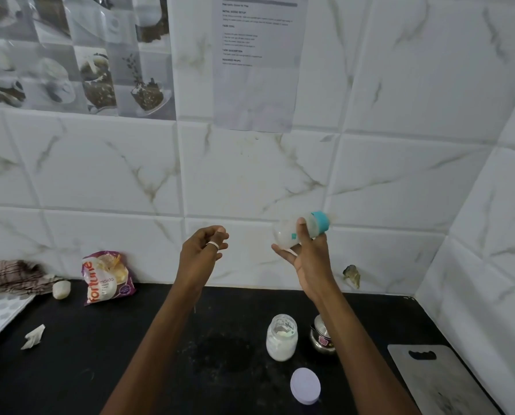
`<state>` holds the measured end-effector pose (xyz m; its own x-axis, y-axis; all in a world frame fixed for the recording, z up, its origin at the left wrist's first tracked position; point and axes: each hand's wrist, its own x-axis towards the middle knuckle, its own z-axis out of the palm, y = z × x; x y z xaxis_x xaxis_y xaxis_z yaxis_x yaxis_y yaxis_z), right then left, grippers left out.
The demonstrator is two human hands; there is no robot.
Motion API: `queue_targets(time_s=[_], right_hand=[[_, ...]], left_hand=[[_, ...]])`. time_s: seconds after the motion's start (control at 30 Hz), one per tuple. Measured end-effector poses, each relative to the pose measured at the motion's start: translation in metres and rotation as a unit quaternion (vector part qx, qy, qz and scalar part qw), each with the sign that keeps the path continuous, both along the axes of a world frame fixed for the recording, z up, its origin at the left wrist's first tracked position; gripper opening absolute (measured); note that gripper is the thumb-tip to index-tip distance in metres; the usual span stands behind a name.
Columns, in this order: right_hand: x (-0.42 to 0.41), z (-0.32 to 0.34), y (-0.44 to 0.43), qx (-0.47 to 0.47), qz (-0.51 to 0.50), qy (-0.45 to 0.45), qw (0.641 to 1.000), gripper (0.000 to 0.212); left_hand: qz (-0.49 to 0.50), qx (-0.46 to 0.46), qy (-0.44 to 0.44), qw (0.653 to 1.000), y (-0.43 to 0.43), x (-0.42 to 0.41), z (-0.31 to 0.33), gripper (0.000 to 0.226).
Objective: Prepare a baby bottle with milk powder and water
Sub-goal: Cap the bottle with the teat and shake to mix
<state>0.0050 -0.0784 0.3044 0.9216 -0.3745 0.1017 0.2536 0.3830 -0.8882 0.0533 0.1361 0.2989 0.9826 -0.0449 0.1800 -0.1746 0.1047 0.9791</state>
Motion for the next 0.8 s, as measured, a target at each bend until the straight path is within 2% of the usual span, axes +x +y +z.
queue_targets(time_s=[0.1,0.17,0.23,0.27,0.37,0.4,0.5,0.53,0.57,0.63,0.67,0.7,0.77,0.8], right_hand=[[-0.003,-0.002,0.004,-0.130,0.079,0.041,0.988,0.060],[-0.002,-0.003,0.003,-0.114,0.069,0.032,0.991,0.065],[0.000,-0.004,0.002,-0.007,0.007,0.006,1.000,0.064],[0.001,-0.004,0.003,0.000,-0.005,0.008,1.000,0.065],[-0.002,-0.011,0.008,-0.119,0.081,0.062,0.988,0.069],[-0.003,-0.012,0.008,-0.122,0.089,0.060,0.987,0.069],[0.000,-0.010,0.007,0.028,0.012,0.011,0.999,0.061],[0.001,-0.009,0.008,0.036,-0.004,0.006,0.999,0.058],[0.001,-0.009,0.009,0.013,0.010,0.013,1.000,0.058],[-0.001,-0.014,0.011,-0.101,0.081,0.055,0.990,0.066],[-0.003,-0.014,0.011,-0.122,0.098,0.059,0.986,0.069],[-0.003,-0.013,0.010,-0.108,0.090,0.050,0.989,0.068],[0.000,-0.012,0.009,0.011,0.027,0.020,0.999,0.060],[0.001,-0.010,0.010,0.035,0.006,0.011,0.999,0.057]], left_hand=[[0.001,0.001,0.000,1.000,0.000,0.000,0.001,0.016],[0.001,-0.001,0.001,1.000,-0.001,0.000,0.002,0.016],[-0.001,-0.001,0.000,1.000,-0.002,0.000,0.001,0.014],[-0.001,0.000,0.001,1.000,-0.001,0.000,0.001,0.013],[0.004,-0.003,0.001,1.000,0.001,0.001,0.001,0.013],[0.006,-0.005,0.002,1.000,0.001,0.001,0.001,0.014],[0.002,-0.005,0.002,1.000,0.000,0.001,0.001,0.014],[0.001,-0.006,0.003,1.000,0.000,0.001,0.000,0.013],[0.001,-0.006,0.004,1.000,0.001,0.001,0.000,0.013],[0.004,-0.006,0.005,1.000,0.001,0.002,0.000,0.012],[0.004,-0.007,0.005,1.000,0.001,0.002,0.000,0.012],[0.002,-0.007,0.006,1.000,0.000,0.002,0.000,0.012],[-0.001,-0.008,0.006,1.000,-0.001,0.001,-0.001,0.013],[-0.001,-0.007,0.006,1.000,-0.001,0.001,-0.002,0.013]])
